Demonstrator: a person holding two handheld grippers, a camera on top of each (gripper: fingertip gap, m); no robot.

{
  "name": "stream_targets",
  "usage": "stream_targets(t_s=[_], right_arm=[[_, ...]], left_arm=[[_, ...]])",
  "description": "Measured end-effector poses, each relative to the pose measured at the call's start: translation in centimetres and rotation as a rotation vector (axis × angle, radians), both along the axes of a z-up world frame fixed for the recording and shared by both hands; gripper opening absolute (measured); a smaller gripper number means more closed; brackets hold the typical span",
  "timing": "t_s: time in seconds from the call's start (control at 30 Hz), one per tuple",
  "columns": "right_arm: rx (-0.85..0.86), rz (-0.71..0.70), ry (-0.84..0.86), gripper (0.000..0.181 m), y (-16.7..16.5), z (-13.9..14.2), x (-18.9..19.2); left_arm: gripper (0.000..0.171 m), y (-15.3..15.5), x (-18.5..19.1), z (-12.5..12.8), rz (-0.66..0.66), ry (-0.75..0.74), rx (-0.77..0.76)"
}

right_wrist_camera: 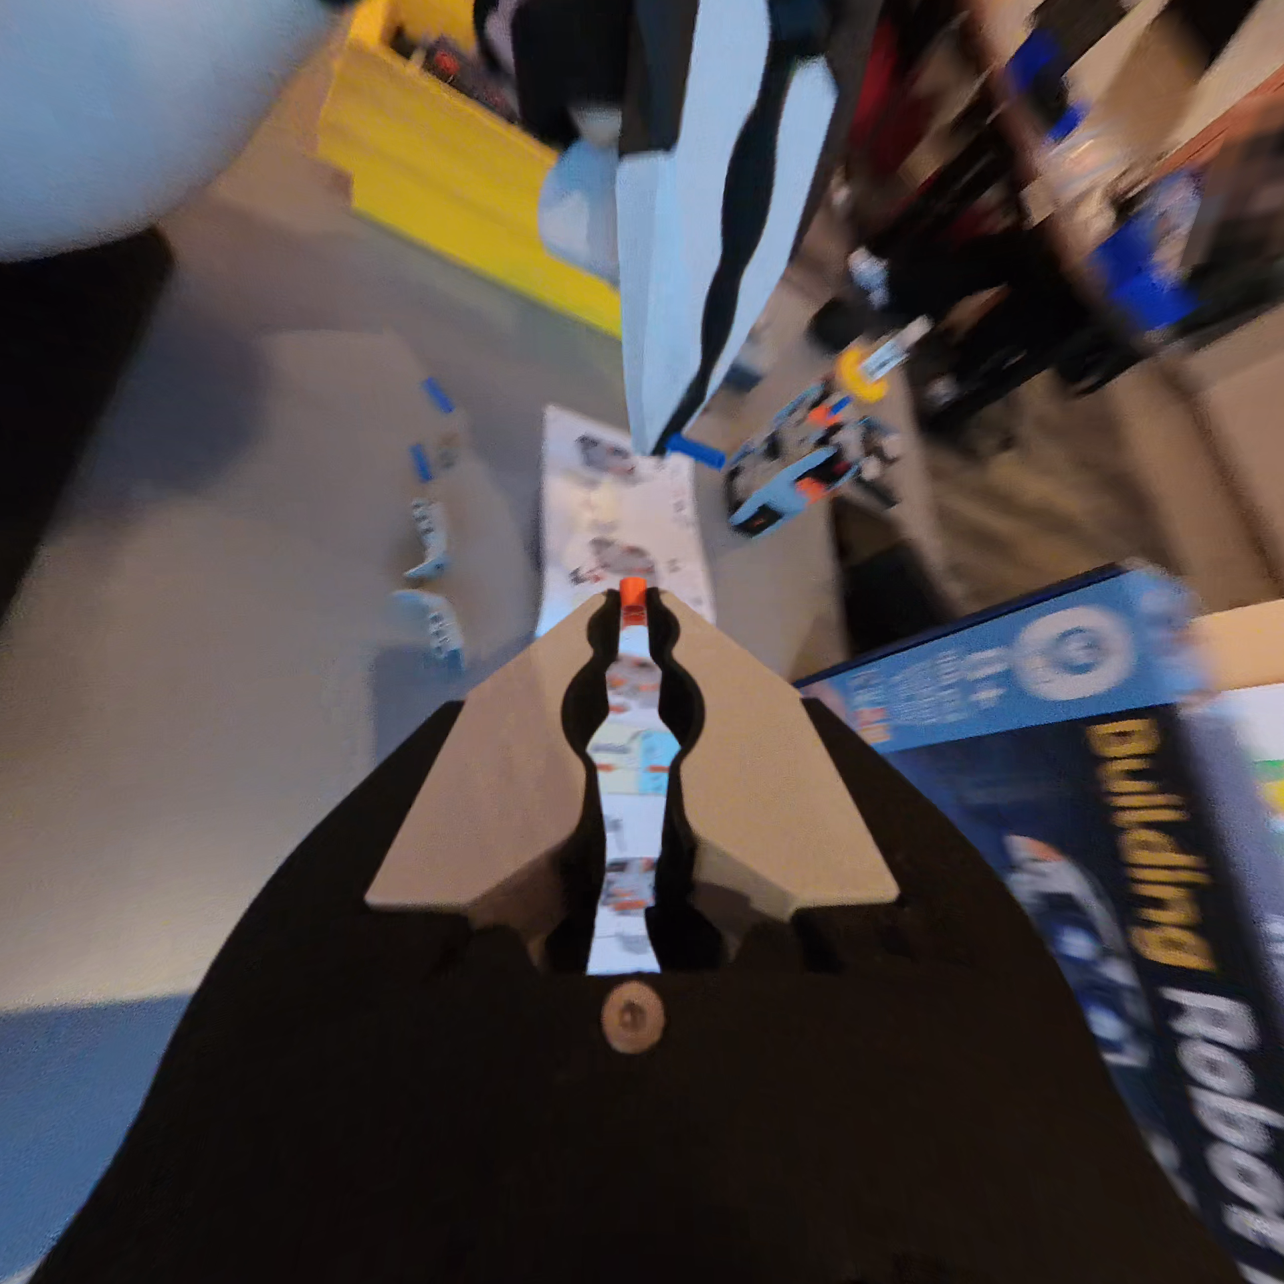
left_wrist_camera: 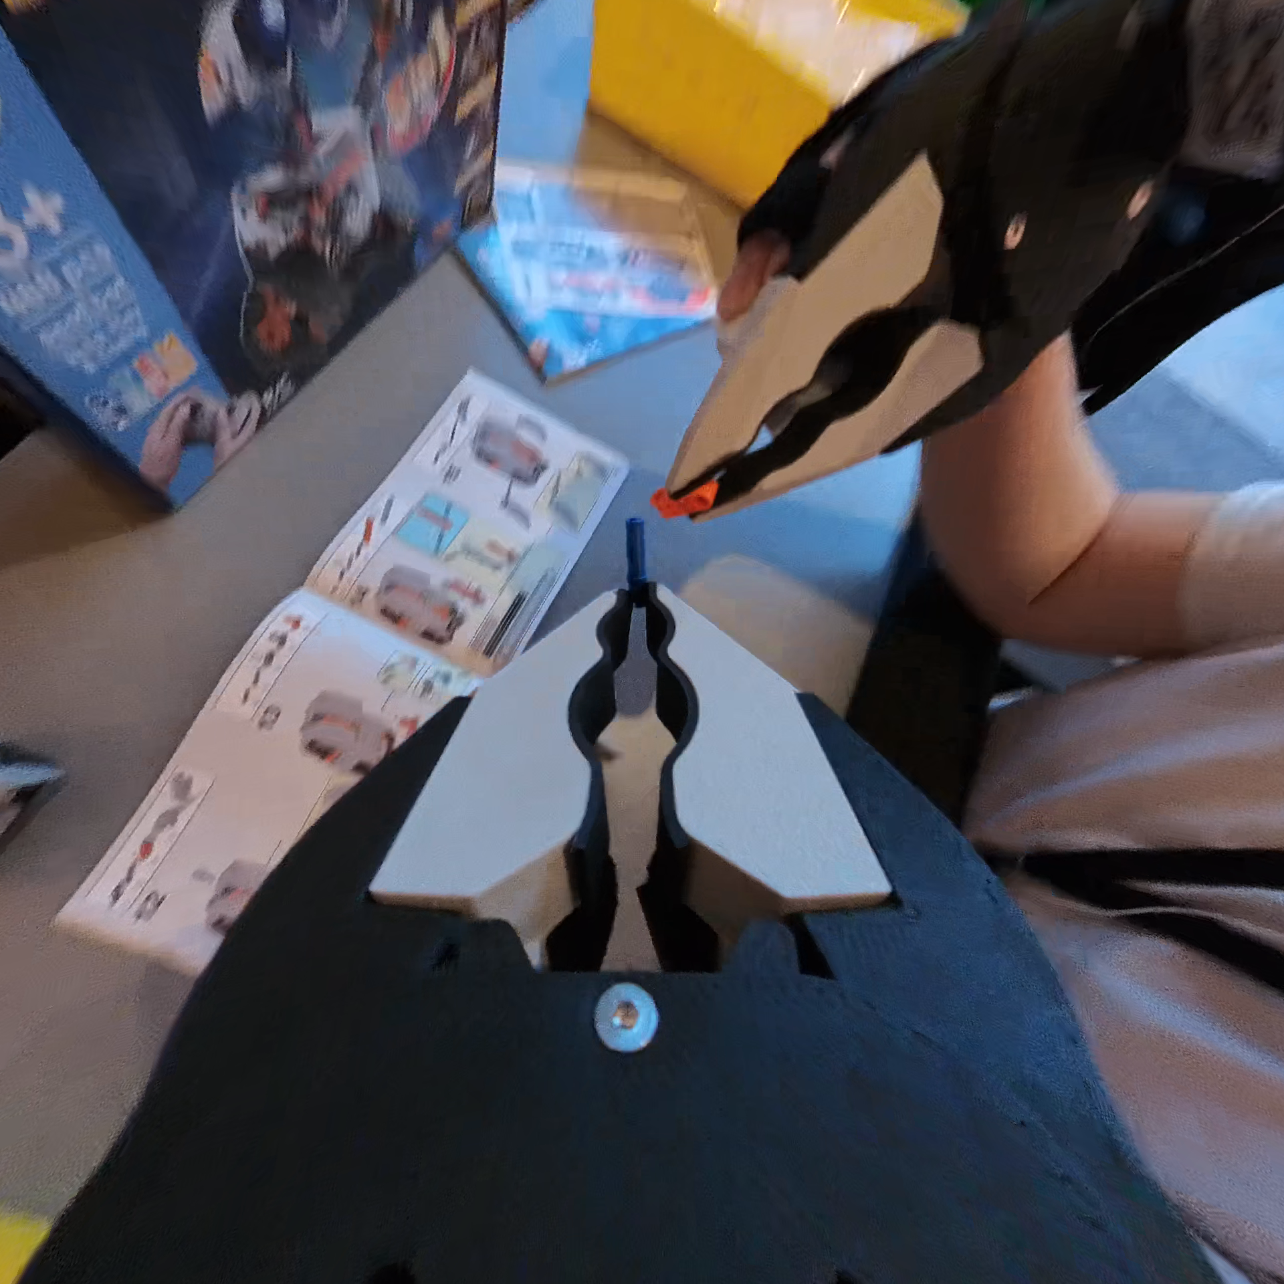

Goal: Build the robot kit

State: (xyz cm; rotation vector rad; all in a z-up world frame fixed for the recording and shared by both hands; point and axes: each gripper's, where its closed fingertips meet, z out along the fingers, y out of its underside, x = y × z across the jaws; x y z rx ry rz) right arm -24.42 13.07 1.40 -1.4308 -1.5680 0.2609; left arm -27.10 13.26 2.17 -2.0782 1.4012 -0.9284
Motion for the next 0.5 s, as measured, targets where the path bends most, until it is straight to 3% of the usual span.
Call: stream_targets(t_s=[0.07, 0.13, 0.2, 0.4, 0.5], right_arm=[[-0.273, 0.067, -0.083, 0.006, -1.7, -4.3, -0.3], [-0.484, 0.001, -0.281, 0.006, -1.9, -9.9, 0.9], [-0.644, -0.064, -0.439, 0.007, -2.5, -13.6, 1.8], [-0.696, -0.216, -0.772, 0.007, -3.0, -17.8, 3.8], [-0.654, -0.244, -0.815, 0.006, -2.6, -18.1, 3.5]], left_arm=[[0.002, -0.2, -0.9, -1.7, -0.019, 0.09, -0.028], [0.002, 0.4, -1.8, -2.7, 0.015, 0.14, -0.04], [0.002, 1.0, -2.9, -3.1, 0.061, 0.164, -0.063], [0.003, 3.1, -8.9, -4.0, 0.287, 0.255, -0.088], [0.002, 3.3, -10.5, -3.2, 0.349, 0.214, -0.094]])
